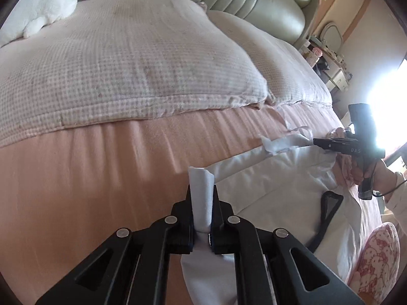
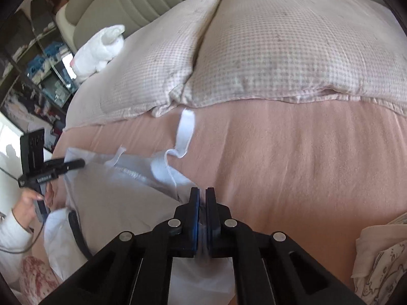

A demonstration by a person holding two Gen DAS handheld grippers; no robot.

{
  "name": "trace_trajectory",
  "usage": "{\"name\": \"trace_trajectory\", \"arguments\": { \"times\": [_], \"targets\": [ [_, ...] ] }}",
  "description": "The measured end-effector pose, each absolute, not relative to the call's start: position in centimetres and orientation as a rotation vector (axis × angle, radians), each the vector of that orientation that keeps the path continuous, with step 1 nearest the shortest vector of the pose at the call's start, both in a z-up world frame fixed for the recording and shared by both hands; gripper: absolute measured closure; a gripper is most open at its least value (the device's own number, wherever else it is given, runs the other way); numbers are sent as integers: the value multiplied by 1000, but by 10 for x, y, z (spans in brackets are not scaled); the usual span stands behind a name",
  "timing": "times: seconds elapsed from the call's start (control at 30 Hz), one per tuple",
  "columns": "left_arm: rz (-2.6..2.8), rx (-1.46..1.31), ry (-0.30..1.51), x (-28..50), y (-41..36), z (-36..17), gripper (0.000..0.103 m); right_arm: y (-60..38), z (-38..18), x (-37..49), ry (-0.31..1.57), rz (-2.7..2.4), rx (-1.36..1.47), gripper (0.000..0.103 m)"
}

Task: Fold clothes
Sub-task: 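Grasp the shirt with the left gripper and lift it while the right gripper grasps too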

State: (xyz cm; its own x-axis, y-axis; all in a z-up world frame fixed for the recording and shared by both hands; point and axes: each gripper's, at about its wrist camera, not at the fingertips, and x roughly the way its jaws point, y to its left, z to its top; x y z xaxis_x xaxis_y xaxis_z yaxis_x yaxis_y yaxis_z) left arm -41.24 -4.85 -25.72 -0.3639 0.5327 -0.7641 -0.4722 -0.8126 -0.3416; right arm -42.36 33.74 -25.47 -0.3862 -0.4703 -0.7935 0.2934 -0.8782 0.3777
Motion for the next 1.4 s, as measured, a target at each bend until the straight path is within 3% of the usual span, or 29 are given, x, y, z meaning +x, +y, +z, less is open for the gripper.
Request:
{"name": "trace_trajectory", "arguments": {
  "times": [0.17, 0.4, 0.57, 0.83, 1.0, 1.03, 1.07, 1.1, 1.13, 1.17, 1.2, 1.33, 1.37, 1.4],
  "targets": [
    [2169, -1130, -28, -372, -49, -213, 96, 329, -216, -389, -181, -2258, 1277, 100],
    [2141, -1125, 103, -304, -49, -210, 96, 329, -187, -309, -105, -2263, 1242, 100],
    [2118, -1119, 195, -256, -49, -207, 94, 339, -192, -264, -149, -2262, 1257, 100],
    [1973, -1282, 516, -218, -41, -216, 91, 328, -230, -234, 70, -2117, 1559, 100],
    [1993, -1247, 503, -216, -42, -192, 90, 329, -198, -232, 187, -2261, 1504, 98],
    [1990, -1237, 516, -215, -37, -191, 89, 321, -190, -231, 263, -2290, 1466, 86],
    [1988, -1226, 529, -213, -33, -191, 83, 309, -188, -228, 331, -2280, 1444, 57],
    [1985, -1216, 542, -211, -28, -190, 79, 297, -187, -226, 396, -2266, 1422, 42],
    [1983, -1205, 554, -209, -24, -190, 64, 287, -189, -225, 442, -2248, 1399, 29],
    [1981, -1197, 577, -208, -19, -191, 45, 281, -192, -226, 480, -2260, 1389, 29],
    [1979, -1195, 622, -207, -13, -196, 39, 276, -194, -226, 513, -2274, 1378, 29],
    [1948, -1201, 716, -211, 2, -221, 38, 276, -187, -229, 469, -2376, 1340, 29],
    [1939, -1208, 721, -213, 4, -227, 52, 277, -183, -228, 474, -2404, 1314, 29],
    [1942, -1221, 725, -216, 4, -233, 73, 279, -179, -228, 480, -2433, 1292, 29]
  ]
}}
